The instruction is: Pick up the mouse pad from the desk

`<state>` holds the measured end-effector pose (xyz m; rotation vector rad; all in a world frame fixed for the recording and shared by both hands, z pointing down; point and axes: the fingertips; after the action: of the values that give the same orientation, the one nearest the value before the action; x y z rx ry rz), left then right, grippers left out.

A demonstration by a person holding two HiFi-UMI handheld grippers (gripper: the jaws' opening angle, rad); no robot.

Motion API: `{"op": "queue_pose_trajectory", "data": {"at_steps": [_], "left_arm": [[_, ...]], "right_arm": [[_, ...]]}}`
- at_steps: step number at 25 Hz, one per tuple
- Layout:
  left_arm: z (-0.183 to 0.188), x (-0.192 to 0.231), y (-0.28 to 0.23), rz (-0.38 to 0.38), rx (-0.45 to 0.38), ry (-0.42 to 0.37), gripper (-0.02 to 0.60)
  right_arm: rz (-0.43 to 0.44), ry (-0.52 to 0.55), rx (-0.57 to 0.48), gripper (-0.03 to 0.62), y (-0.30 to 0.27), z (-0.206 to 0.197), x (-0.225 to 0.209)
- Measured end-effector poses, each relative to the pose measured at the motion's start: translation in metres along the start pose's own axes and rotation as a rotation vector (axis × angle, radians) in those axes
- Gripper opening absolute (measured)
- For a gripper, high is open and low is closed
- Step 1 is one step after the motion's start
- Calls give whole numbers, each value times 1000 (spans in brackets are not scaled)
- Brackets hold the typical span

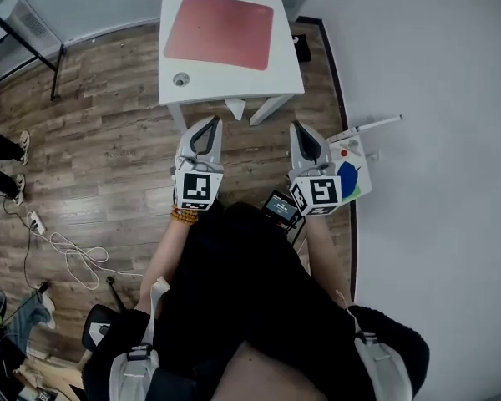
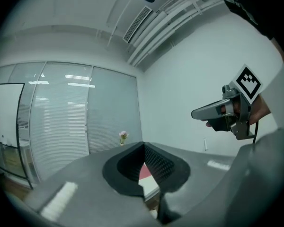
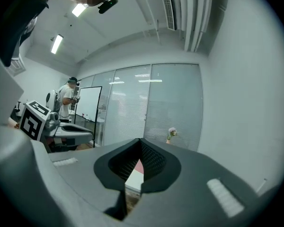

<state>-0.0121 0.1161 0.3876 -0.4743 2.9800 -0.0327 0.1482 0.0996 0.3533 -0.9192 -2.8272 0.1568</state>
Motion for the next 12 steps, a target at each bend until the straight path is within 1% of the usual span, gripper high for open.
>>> {"op": "queue_pose_trajectory", "data": {"at_steps": [4, 6, 9, 12], "left_arm": [[-10, 10, -26, -14, 26, 3, 0], [-14, 17, -35, -16, 35, -20, 0], [-27, 41, -46, 19, 69, -83, 0], [-39, 68, -67, 60, 111, -101, 0]], "right_arm": [[-17, -14, 30, 21, -25, -11, -22], [-18, -13, 48, 21, -39, -18, -34], [2, 6, 73, 21, -66, -26, -50], [30, 17, 93, 21, -98, -34, -76]]}}
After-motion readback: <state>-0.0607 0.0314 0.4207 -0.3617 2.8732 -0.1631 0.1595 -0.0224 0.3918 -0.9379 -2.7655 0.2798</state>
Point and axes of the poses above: the fingertips, and each gripper's own axes: y backward along the fingers, x to its left, z out of its top, and after that the axes turned 1 degree about z, right-handed
